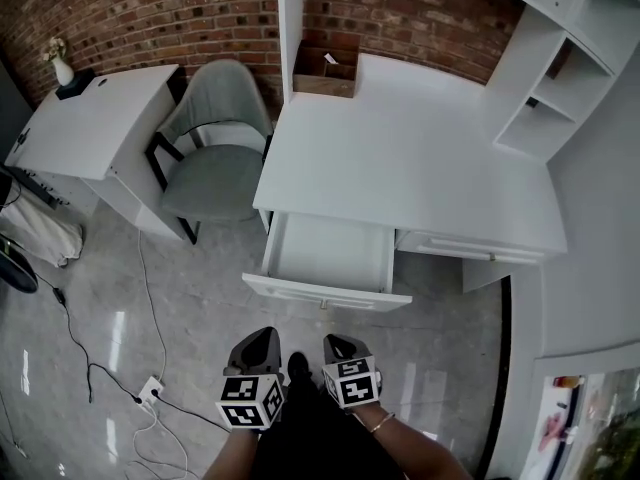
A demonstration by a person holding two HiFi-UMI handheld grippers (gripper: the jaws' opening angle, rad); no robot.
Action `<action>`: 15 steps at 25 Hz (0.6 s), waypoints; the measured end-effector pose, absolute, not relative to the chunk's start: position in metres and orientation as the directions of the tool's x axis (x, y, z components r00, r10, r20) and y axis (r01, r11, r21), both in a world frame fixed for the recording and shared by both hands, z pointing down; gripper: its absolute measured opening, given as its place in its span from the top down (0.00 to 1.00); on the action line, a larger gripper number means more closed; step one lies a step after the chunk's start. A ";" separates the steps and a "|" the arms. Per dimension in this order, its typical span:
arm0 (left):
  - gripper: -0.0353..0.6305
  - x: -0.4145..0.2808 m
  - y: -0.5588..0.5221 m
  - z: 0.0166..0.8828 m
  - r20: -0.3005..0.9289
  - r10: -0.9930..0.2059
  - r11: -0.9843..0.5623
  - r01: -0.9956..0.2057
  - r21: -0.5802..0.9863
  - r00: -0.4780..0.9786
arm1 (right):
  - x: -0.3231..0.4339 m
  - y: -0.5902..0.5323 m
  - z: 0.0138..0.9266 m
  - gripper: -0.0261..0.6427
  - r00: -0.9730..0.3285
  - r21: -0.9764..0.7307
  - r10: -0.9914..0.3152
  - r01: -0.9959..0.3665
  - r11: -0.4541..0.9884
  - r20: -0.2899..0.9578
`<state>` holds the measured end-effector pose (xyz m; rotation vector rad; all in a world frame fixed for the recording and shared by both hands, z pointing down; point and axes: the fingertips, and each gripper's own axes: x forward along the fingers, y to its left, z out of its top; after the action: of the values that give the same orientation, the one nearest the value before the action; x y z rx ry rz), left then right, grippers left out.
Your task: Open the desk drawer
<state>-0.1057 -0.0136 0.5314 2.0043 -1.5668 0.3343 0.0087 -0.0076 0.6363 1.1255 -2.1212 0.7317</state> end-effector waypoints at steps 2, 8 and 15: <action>0.93 -0.102 -0.007 0.529 0.516 -0.808 -0.155 -0.948 0.278 0.284 | 0.012 -0.004 0.618 0.95 -0.466 -0.188 -0.539 -0.851 0.491 0.701; 0.93 -0.096 0.015 0.520 0.502 -0.820 -0.152 -0.950 0.273 0.276 | 0.019 0.005 0.561 0.95 -0.531 -0.223 -0.614 -0.832 0.507 0.584; 0.93 -0.090 0.032 0.502 0.476 -0.837 -0.160 -0.952 0.261 0.271 | 0.034 0.018 0.502 0.95 -0.555 -0.207 -0.688 -0.825 0.526 0.467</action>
<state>-0.0900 0.0324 0.5017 2.0406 -1.6069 0.2992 0.0344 0.0184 0.5019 1.2561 -2.4410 0.5875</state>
